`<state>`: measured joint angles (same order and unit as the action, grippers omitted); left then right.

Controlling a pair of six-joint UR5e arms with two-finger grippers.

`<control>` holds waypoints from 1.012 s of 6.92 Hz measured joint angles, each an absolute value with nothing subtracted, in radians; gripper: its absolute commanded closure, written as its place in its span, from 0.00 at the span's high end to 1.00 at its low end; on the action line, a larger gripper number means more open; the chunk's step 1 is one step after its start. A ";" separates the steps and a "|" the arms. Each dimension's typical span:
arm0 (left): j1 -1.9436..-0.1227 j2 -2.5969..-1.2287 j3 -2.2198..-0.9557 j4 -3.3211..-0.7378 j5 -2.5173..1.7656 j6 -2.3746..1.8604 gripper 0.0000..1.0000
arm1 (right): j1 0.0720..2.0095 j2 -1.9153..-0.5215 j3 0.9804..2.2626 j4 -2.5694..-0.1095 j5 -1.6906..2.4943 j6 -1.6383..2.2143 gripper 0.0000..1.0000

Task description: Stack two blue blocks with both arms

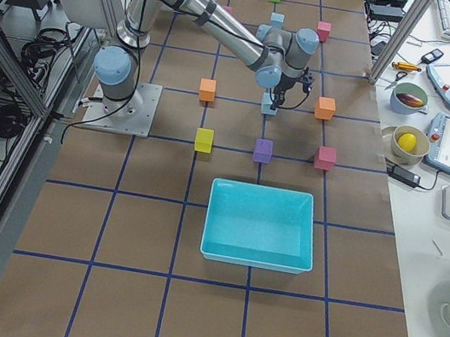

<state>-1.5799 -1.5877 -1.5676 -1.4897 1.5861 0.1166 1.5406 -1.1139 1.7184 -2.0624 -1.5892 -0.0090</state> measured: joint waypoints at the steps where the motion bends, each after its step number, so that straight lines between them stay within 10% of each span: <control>1: -1.580 -1.588 -1.568 -1.490 1.586 0.117 1.00 | 1.546 -1.118 1.697 -2.047 -1.584 0.008 0.00; 7: -1.579 -1.588 -1.567 -1.490 1.586 0.117 1.00 | 1.763 -0.982 1.344 -1.913 -1.481 0.361 0.00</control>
<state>-1.5790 -1.5877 -1.5671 -1.4895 1.5862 0.1169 1.7626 -0.9820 1.3440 -1.9126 -1.4814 0.3610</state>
